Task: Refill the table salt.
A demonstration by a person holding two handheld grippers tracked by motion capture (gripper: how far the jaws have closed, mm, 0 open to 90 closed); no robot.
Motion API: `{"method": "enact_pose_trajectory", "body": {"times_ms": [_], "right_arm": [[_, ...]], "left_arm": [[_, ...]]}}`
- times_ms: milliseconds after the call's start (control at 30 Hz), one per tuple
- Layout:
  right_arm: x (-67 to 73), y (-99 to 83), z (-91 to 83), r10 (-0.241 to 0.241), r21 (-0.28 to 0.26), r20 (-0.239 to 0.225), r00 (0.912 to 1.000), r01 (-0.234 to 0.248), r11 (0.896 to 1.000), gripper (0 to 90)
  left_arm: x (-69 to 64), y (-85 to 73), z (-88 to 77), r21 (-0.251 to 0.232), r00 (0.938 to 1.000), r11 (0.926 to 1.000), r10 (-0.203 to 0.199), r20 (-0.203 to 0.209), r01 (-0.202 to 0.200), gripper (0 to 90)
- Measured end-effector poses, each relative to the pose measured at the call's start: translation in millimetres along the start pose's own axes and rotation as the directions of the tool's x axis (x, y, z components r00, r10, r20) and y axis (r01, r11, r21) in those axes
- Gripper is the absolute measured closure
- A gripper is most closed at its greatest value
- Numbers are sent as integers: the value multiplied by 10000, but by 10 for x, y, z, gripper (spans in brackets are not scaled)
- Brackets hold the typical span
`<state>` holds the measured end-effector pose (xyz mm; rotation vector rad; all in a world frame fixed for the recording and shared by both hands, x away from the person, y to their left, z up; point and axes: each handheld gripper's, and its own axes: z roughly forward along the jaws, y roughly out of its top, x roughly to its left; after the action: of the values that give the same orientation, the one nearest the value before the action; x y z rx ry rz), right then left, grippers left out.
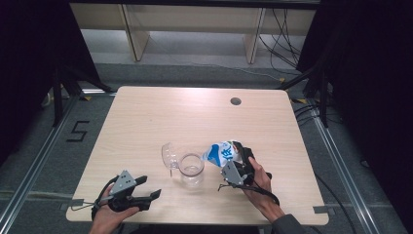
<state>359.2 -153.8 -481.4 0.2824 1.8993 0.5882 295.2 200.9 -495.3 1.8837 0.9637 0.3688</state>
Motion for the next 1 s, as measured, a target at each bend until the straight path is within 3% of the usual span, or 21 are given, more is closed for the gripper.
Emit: {"method": "enact_pose_trajectory", "body": {"times_ms": [200, 233, 333, 533, 600, 733, 933, 1000], "right_arm": [[36, 15, 22, -358, 125, 29, 9994, 358, 9993, 462], [39, 29, 36, -594, 114, 101, 9982, 593, 9982, 462], [64, 42, 48, -503, 188, 95, 9987, 501, 9986, 463], [108, 75, 93, -913, 220, 77, 9958, 911, 9956, 467], [99, 84, 106, -1443, 302, 186, 9894, 1437, 9892, 468], [125, 83, 126, -1136, 340, 76, 9935, 1133, 9930, 468], [137, 102, 141, -1617, 411, 221, 9866, 1607, 9861, 468], [153, 107, 142, -1498, 545, 216, 9885, 1484, 9874, 469]], "left_arm": [[3, 0, -2, 73, 10000, 10000, 55, -13, -55, 269], [6, -1, 0, 62, 10000, 10000, 52, 19, -52, 269], [0, -1, 0, 8, 10000, 10000, -13, 12, 13, 269], [2, 0, -1, 2, 10000, 10000, -3, 24, 3, 269], [6, 1, -6, 41, 10000, 10000, 48, 18, -48, 269], [5, 0, 3, -17, 10000, 10000, -11, 76, 11, 269], [2, 0, -2, 58, 10000, 10000, 36, 29, -36, 269], [4, 1, -3, 47, 10000, 10000, 40, 34, -40, 269]]}}
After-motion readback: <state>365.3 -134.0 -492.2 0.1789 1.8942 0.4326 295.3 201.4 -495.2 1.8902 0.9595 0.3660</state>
